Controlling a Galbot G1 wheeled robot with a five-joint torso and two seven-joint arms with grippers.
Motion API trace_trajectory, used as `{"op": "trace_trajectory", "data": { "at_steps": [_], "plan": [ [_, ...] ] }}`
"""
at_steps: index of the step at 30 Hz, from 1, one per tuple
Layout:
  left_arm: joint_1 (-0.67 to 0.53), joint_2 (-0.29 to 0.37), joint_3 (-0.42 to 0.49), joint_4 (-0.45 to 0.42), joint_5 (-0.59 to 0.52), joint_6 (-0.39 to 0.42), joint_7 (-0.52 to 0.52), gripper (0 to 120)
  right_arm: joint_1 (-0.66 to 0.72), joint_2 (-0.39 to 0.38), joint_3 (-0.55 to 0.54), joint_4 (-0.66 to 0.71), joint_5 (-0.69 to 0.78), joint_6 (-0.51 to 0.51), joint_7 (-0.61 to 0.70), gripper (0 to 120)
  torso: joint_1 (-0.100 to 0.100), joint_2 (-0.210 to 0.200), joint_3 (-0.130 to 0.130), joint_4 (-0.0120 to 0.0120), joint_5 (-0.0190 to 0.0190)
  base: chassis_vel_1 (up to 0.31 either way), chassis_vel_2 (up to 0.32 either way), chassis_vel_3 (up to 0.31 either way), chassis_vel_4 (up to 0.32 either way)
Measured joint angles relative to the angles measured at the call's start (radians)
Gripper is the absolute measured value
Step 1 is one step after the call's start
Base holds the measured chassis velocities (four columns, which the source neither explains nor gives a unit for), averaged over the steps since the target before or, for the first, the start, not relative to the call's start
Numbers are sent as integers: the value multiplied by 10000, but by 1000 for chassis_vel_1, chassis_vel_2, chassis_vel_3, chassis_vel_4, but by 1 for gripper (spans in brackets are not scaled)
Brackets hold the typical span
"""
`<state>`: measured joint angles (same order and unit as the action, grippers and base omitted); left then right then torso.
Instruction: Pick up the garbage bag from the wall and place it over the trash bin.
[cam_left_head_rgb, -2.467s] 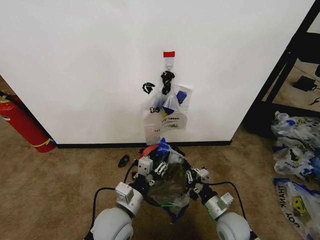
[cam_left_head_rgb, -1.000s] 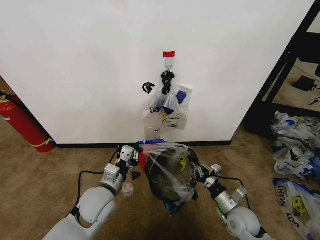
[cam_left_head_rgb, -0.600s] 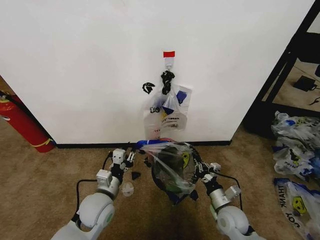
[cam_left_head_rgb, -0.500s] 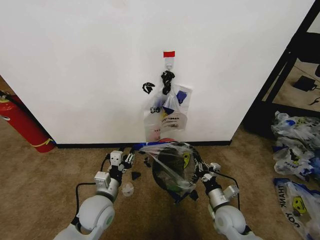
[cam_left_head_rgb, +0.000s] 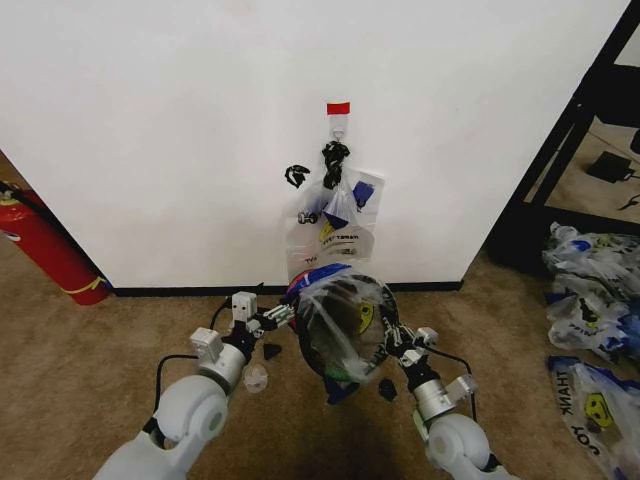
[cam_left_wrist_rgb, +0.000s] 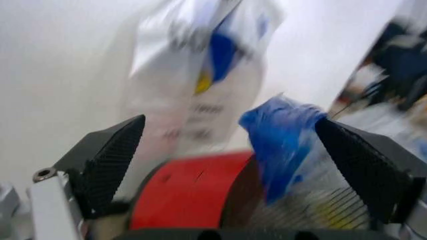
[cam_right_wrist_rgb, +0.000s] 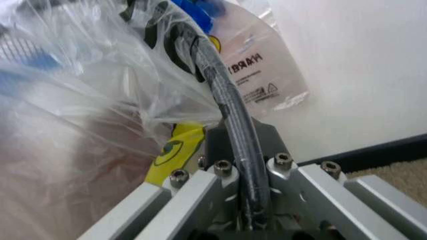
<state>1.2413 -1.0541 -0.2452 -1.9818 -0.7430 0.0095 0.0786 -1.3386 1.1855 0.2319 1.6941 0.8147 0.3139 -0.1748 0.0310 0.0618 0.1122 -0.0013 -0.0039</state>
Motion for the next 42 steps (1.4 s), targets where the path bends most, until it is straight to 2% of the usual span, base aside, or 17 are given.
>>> {"op": "trace_trajectory", "data": {
  "at_steps": [2, 5, 8, 11, 12, 14, 16, 17, 18, 20, 23, 25, 27, 30, 37, 42],
  "plan": [
    [-6, -5, -15, 46, -69, -188, 188, 100, -29, -1, 6, 0, 7, -2, 5, 0, 0, 0, 0, 0, 0, 0, 0, 0, 0],
    [-37, -69, -37, 240, -195, -938, 693, 100, -91, 15, 11, -2, 13, -19, 26, 0, 0, 0, 0, -2, -1, 0, 0, 0, 0],
    [3, -51, -153, 277, -231, -1066, 1067, 100, -107, 49, 5, -2, 51, -46, 110, 0, 0, 0, 0, -2, 0, 0, 0, 0, 0],
    [144, 147, -482, 388, -155, -939, 2505, 100, -76, 99, -34, -1, 134, -117, 372, 0, 0, 0, 0, 0, 0, 0, 0, 0, 0],
    [198, 278, -701, 496, 258, -873, 3246, 100, -19, 134, -50, 3, 147, -146, 707, 0, 0, 0, 0, -1, 1, 0, 0, 0, 0],
    [276, 346, -935, 580, 1020, -1067, 3746, 100, 57, 201, -76, 41, 303, -173, 1240, 0, 0, 0, 0, -1, -1, 0, 0, 0, 0],
    [356, 337, -1009, 527, 1334, -1160, 3558, 100, 79, 239, -81, 67, 403, -183, 1418, 0, 0, 0, 0, -2, -1, 0, 0, 0, 0],
    [497, 298, -1048, 380, 1633, -1191, 3044, 100, 97, 282, -82, 101, 522, -188, 1599, 0, 0, 0, 0, -3, 0, 0, 0, 0, 0],
    [809, 204, -1053, 74, 1938, -1116, 1896, 100, 110, 366, -81, 165, 720, -189, 1838, 0, 0, 0, 0, -4, 0, 0, 0, 0, 0],
    [1383, 32, -875, -401, 2140, -645, 370, 100, 109, 502, -82, 293, 1100, -169, 2113, 0, 0, 0, 0, 1, 2, 0, 0, 0, 0],
    [2366, -306, -254, -1050, 2099, 332, -1312, 100, 125, 707, -122, 354, 1443, 27, 2211, 0, 0, 0, -1, 1, 0, 0, 0, 0, 0],
    [2539, -385, -121, -1138, 2067, 481, -1504, 100, 136, 740, -130, 354, 1467, 65, 2213, 0, -1, 0, -1, 1, 2, 0, 0, 0, 0],
    [3082, -648, 415, -1268, 2059, 766, -1766, 100, 170, 839, -135, 354, 1538, 140, 2213, 0, -1, 0, -2, 0, 1, 0, 0, 0, 0],
    [3400, -814, 858, -1030, 2633, 761, -1631, 100, 177, 896, -133, 395, 1610, 152, 2216, 0, -1, 0, -2, 0, 3, 0, 0, 0, 0],
    [3227, -979, 1424, -502, 3274, 472, -1102, 100, 67, 882, -180, 612, 1664, 105, 2215, 0, -1, 0, -1, -2, 1, 0, 0, 0, 0],
    [2909, -1162, 1560, -339, 3325, 447, -981, 100, -36, 835, -315, 825, 1758, -10, 2280, 0, -1, 0, -1, -1, 1, 0, 0, 0, 0]
  ]
}}
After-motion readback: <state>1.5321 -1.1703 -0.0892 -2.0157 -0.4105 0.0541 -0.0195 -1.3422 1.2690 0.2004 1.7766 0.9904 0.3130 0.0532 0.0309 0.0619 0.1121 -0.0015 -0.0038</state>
